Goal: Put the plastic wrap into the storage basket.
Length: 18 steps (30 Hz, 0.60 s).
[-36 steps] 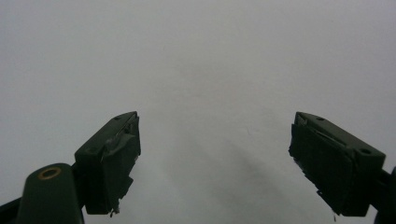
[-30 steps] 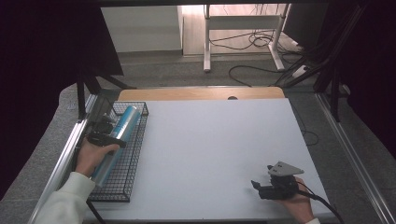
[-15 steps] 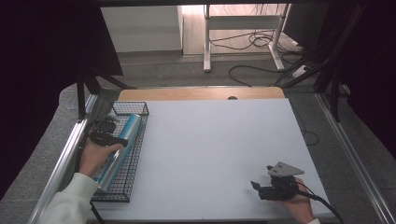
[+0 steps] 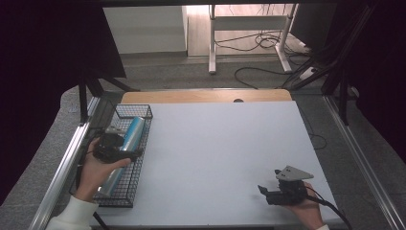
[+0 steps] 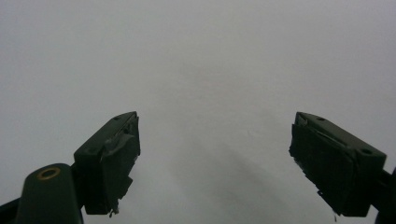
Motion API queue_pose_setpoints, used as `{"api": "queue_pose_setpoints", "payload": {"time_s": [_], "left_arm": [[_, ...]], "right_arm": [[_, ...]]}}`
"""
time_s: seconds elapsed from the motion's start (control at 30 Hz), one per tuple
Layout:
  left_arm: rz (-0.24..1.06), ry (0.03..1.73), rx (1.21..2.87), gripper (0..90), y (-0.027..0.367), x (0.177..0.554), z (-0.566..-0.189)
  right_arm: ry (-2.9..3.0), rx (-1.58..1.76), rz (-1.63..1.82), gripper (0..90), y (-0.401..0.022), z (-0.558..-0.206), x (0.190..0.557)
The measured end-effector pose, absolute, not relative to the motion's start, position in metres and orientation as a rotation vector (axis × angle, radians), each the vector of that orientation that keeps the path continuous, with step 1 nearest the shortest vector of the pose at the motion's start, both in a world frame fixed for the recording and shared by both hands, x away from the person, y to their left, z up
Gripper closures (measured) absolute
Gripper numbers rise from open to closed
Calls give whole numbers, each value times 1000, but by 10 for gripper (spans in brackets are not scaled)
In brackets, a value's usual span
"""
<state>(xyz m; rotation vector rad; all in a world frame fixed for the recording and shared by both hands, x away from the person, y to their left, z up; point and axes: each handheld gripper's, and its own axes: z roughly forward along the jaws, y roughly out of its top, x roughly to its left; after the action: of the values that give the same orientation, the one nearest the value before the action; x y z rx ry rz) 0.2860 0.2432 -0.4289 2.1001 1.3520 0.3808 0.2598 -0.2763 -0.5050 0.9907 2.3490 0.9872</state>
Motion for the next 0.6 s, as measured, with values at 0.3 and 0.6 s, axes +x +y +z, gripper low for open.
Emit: {"api": "queue_pose_setpoints", "payload": {"time_s": [0.3, 0.6], "left_arm": [[299, 1180, 2102, 193, 200, 266, -445], [237, 1080, 2121, 195, 174, 245, -466]], "right_arm": [[2338, 998, 994, 162, -278, -503, 260], [2336, 992, 989, 160, -278, -503, 260]]}}
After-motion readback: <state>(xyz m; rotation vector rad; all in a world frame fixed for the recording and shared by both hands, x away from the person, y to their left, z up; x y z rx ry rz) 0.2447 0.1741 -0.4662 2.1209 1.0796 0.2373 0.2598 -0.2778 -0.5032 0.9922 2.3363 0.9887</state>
